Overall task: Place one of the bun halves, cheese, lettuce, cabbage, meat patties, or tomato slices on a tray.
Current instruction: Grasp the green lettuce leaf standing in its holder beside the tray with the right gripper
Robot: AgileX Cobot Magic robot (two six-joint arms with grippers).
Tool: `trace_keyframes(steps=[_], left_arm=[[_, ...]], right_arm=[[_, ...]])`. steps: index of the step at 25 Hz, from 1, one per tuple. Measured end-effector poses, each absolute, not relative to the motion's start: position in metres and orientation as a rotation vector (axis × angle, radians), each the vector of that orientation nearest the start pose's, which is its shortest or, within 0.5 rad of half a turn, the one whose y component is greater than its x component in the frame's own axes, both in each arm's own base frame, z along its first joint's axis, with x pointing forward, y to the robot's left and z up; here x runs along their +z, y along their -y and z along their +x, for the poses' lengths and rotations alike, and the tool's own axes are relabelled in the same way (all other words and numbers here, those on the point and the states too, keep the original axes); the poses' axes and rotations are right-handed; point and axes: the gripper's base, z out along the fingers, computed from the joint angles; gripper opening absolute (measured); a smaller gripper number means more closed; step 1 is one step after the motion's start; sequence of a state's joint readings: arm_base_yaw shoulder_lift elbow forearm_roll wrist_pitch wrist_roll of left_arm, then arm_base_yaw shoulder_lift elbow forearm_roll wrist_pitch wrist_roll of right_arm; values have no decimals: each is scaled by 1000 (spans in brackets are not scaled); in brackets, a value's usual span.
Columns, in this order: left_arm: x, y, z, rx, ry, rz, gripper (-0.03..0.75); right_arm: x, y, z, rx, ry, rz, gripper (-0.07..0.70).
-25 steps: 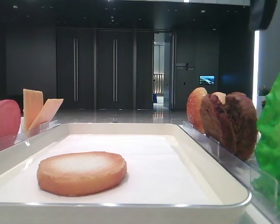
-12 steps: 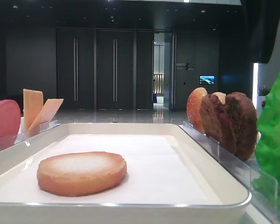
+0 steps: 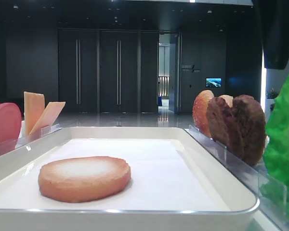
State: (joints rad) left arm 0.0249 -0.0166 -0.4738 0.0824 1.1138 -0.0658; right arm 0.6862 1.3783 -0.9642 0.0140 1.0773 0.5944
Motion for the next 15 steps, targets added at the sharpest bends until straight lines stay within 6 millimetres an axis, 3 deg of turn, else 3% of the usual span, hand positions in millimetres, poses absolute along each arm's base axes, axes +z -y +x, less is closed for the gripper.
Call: trace_keyframes(steps=[15], left_arm=[[266, -7, -7, 75, -2102, -101, 471]], right_arm=[[248, -153, 184, 154, -3027, -127, 403]])
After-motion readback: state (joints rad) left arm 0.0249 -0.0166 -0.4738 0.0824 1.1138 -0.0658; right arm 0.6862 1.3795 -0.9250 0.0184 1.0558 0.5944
